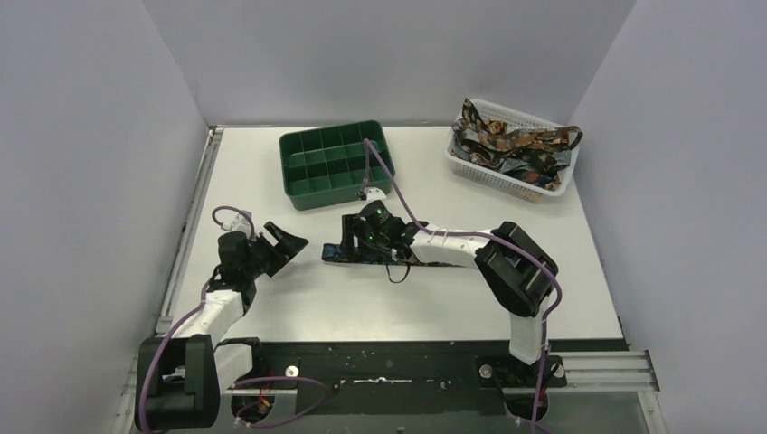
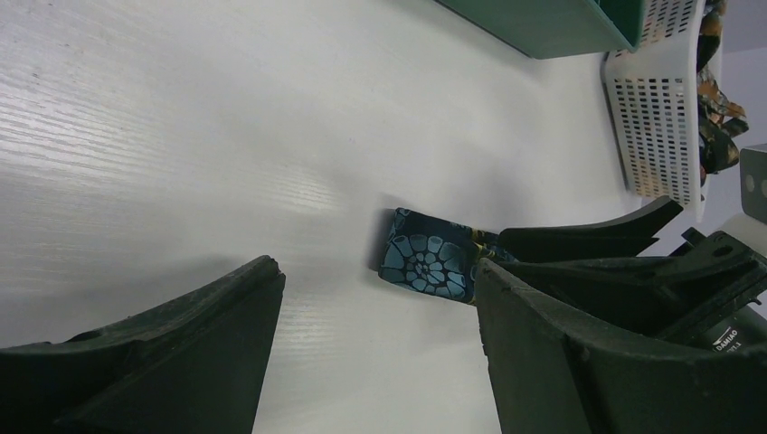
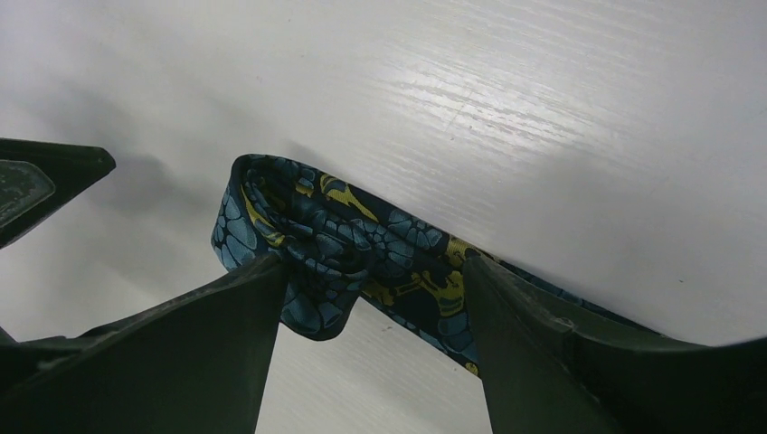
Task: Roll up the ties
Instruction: Roll the tie at the center of the board.
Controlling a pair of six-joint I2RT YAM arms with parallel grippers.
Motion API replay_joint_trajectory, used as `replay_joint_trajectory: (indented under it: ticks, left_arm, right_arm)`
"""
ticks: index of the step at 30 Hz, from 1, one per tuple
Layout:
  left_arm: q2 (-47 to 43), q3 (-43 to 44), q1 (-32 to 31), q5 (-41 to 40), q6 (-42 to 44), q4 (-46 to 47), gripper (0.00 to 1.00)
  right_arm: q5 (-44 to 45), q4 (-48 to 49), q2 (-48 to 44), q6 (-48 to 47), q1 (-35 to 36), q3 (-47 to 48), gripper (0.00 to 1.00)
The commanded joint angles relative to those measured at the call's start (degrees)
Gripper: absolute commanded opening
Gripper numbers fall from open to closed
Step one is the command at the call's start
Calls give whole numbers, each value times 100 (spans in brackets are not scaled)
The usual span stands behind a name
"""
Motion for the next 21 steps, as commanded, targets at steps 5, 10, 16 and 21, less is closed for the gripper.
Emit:
replay_joint_trajectory:
  ticks: [5,10,16,21]
  left_arm:
    - [-4,135,30,121,158,169,75]
    - [-33,139,26,142,161,164,75]
    - [18,111,-59,253,231,325,75]
    - [333,238,-575,183,368,488,75]
  right_arm:
    - [-264,256,-335,-211,82,10,78]
    - [-145,68,-382,-272,81,6,73]
    - [-44,-229,9,-216,50,148,62]
    - [176,-380,103,-237,5,170,54]
